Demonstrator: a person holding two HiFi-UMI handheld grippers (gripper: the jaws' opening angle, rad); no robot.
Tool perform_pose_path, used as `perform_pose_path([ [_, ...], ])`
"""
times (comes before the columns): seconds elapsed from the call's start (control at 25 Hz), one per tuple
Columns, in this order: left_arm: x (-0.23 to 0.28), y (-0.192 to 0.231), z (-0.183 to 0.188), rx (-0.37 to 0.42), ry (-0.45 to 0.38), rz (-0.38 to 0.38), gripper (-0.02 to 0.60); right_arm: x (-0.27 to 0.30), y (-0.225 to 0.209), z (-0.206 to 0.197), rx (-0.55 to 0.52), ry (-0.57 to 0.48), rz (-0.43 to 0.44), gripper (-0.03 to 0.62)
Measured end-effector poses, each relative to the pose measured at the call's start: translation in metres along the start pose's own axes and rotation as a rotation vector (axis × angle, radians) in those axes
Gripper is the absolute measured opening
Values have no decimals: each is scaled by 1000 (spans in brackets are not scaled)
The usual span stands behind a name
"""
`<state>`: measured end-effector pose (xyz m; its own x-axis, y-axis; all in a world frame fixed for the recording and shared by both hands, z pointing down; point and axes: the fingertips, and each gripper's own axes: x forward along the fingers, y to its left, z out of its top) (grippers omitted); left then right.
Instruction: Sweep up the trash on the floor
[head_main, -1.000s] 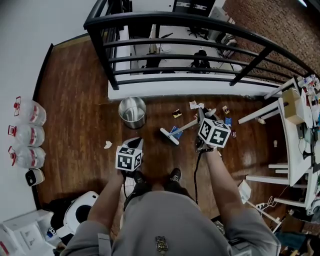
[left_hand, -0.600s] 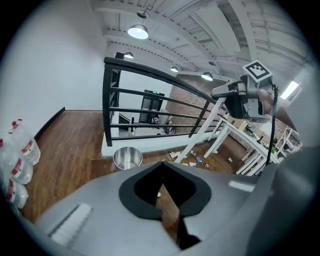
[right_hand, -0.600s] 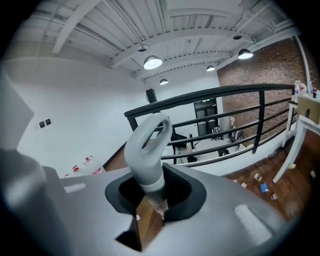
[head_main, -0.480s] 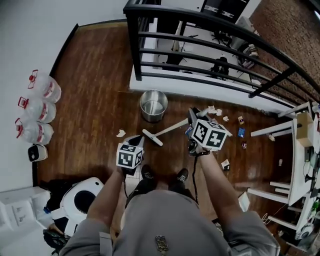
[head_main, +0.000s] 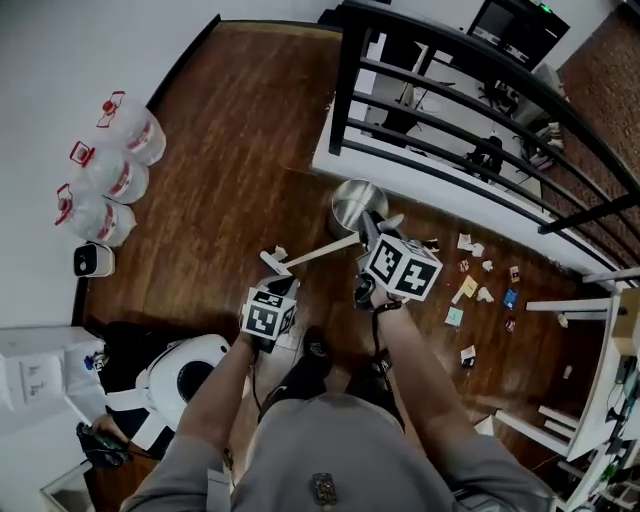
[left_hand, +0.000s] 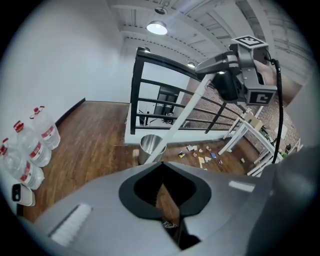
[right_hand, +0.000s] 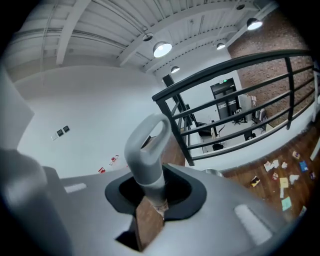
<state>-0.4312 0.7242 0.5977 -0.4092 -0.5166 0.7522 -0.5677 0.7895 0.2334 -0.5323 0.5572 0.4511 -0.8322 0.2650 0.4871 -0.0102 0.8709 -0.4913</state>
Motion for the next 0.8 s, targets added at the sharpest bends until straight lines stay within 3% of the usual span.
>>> perform_pose_path([
  [0.2,-6,29,-25,-18,26,21,8,42,-4,-30,81,5,-50,69],
  [0.44,17,37,-15,-14,-5,-22,28,46,-28,-38,150,3,-84,69],
  [0.64,78,26,13,89,-7,-46,154,35,-49,-34,161,2,-94,69],
  [0.8,137,3,35,204,-20,-99,186,21,-71,-39,202,-1,-114,71],
])
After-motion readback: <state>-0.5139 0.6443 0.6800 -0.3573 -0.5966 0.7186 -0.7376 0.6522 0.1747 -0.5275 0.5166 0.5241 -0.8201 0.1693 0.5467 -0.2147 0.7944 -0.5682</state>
